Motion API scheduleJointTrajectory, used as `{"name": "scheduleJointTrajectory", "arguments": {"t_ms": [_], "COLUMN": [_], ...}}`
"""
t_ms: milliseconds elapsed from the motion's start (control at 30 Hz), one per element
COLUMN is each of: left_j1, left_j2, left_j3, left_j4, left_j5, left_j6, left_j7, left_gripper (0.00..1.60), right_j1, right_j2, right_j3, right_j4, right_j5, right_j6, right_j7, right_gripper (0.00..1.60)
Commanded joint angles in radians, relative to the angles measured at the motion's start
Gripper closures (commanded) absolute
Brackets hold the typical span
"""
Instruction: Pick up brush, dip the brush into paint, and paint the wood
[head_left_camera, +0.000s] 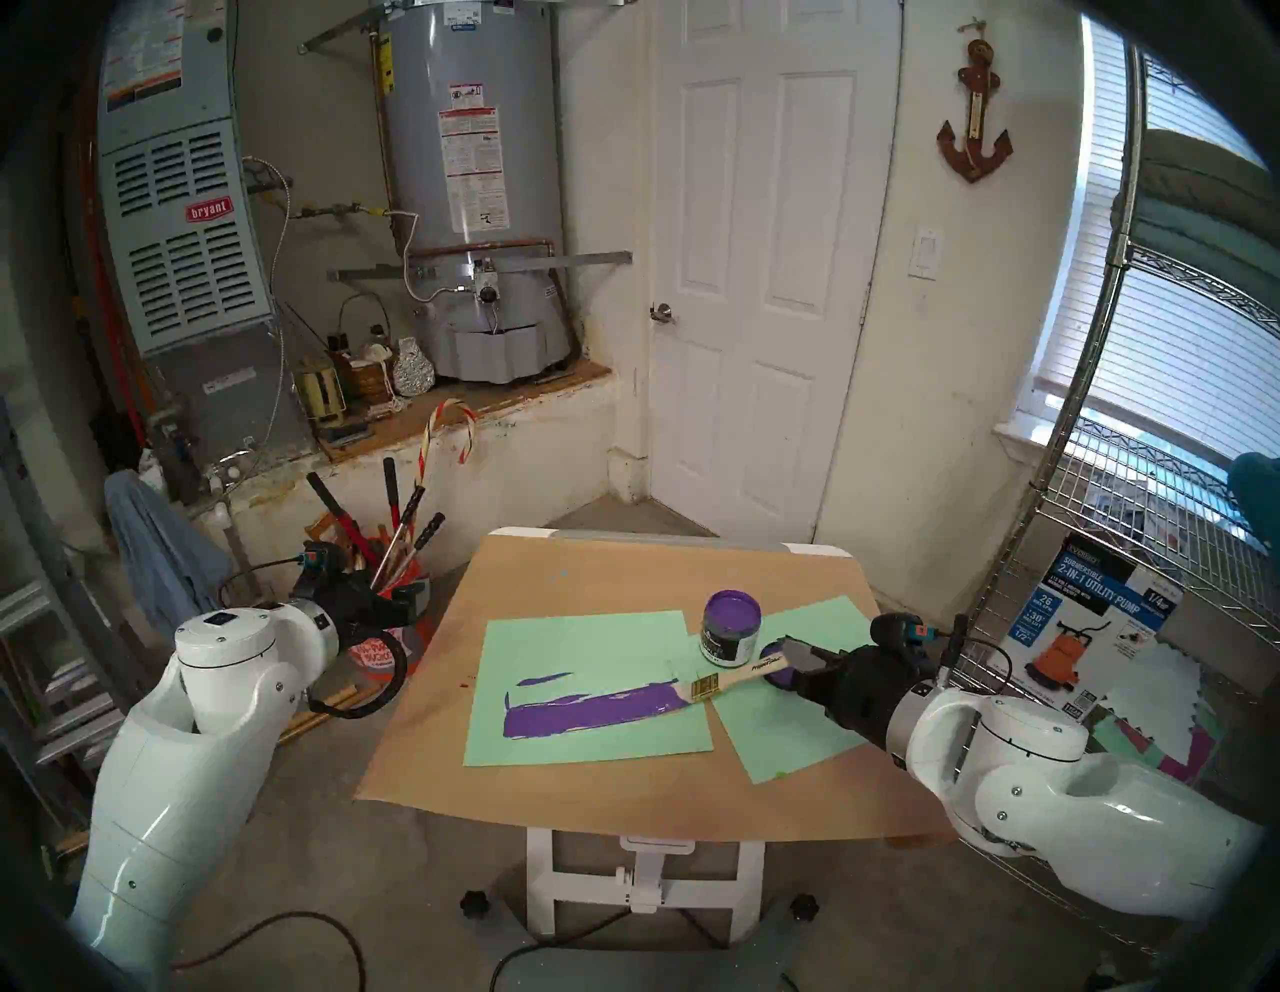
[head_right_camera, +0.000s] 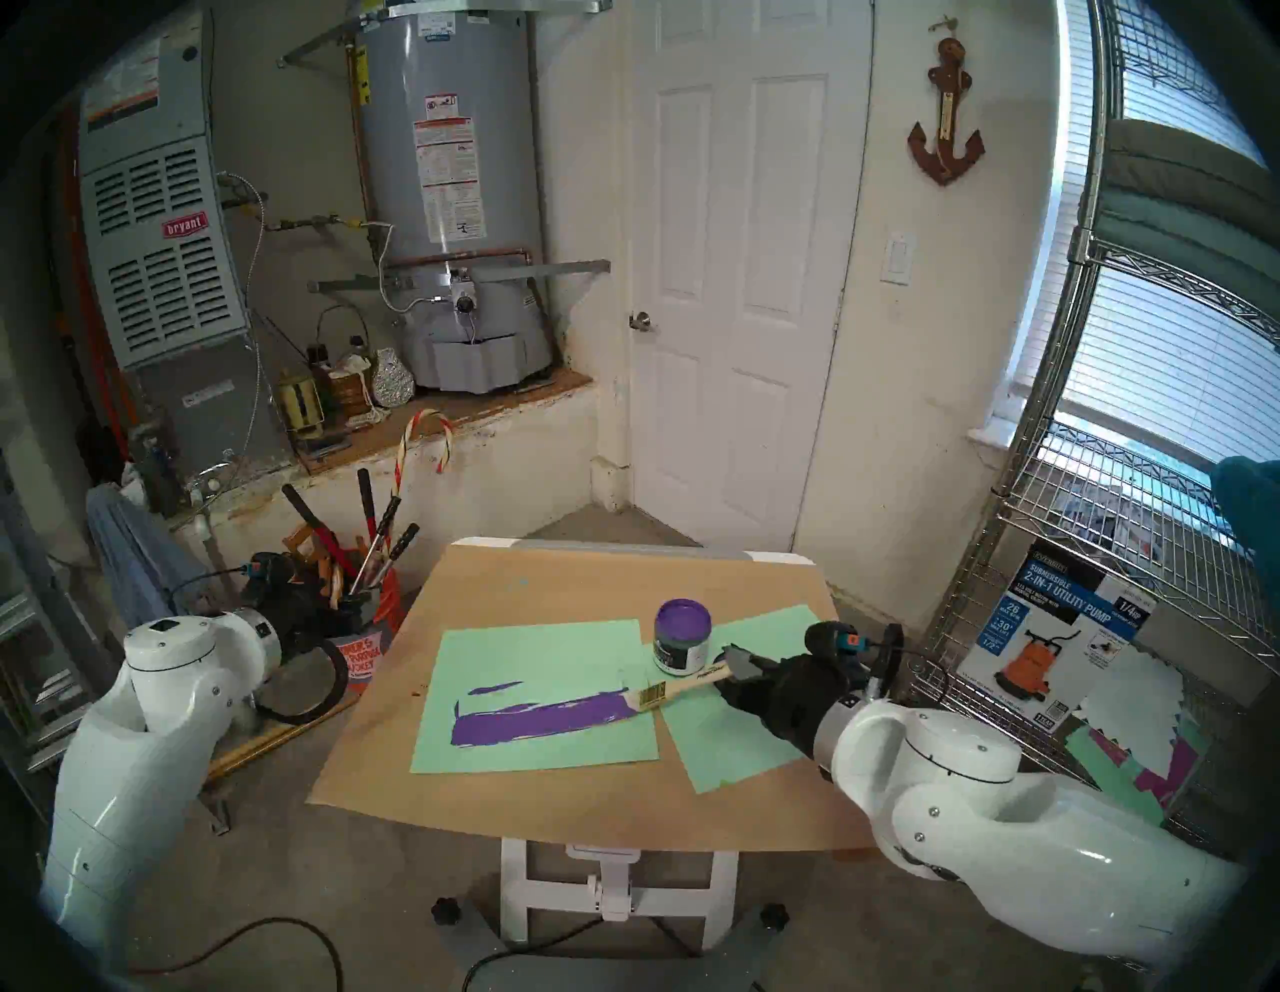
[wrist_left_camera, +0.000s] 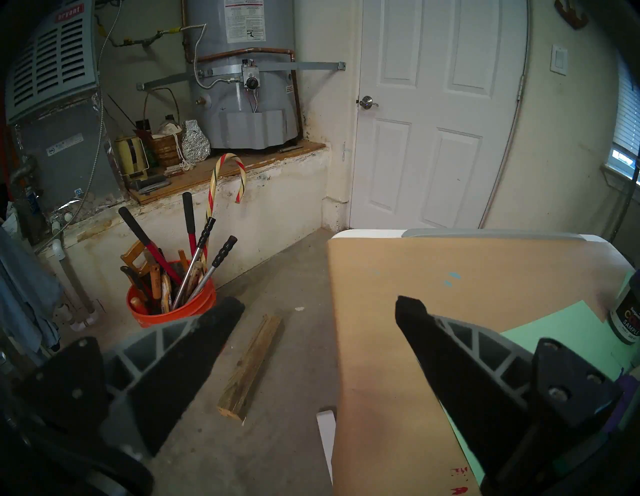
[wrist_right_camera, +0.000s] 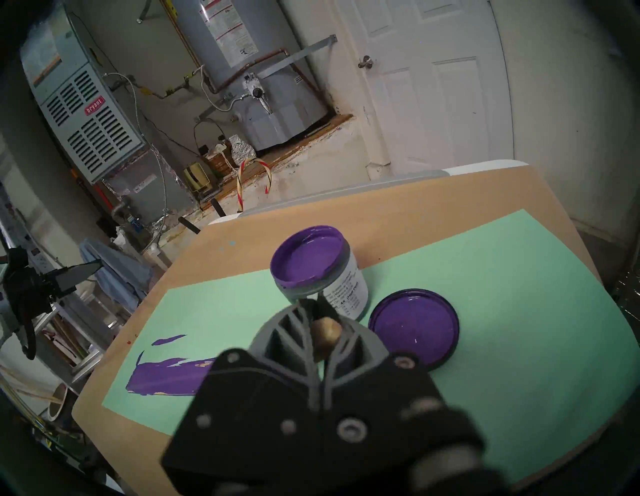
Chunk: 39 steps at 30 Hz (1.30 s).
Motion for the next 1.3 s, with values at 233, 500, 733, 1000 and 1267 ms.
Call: {"name": "scheduleJointTrajectory", "arguments": {"t_ms": [233,500,733,1000,1267], "left_j1": [-0.005,-0.005,-0.005,-0.005,-0.006], "left_j2": [0.001,0.001,0.001,0.001,0.001], "left_j3": [-0.011,-0.011,-0.011,-0.011,-0.010], "left_j4": [-0.017,-0.017,-0.017,-0.017,-0.016], "left_j5": [-0.002,-0.002,-0.002,-0.002,-0.002], "left_j6": [-0.003,-0.003,-0.003,-0.003,-0.003], "left_j7": [0.002,0.002,0.002,0.002,0.001], "left_gripper": [0.00,0.00,0.00,0.00,0.00], "right_j1": [-0.033,-0.038,-0.048,-0.065,-0.101], "right_j2": [0.035,0.044,0.058,0.070,0.073], "right_j3": [0.048,0.068,0.084,0.099,0.182], "right_j4": [-0.036,-0.055,-0.064,-0.066,-0.121], "right_j5": [0.029,0.048,0.055,0.068,0.201], "right_j6": [-0.028,-0.030,-0.031,-0.039,-0.074], "right_j7": [0.010,0.013,0.009,0.012,0.047], "right_gripper": [1.60,1.60,1.60,1.60,1.60]}}
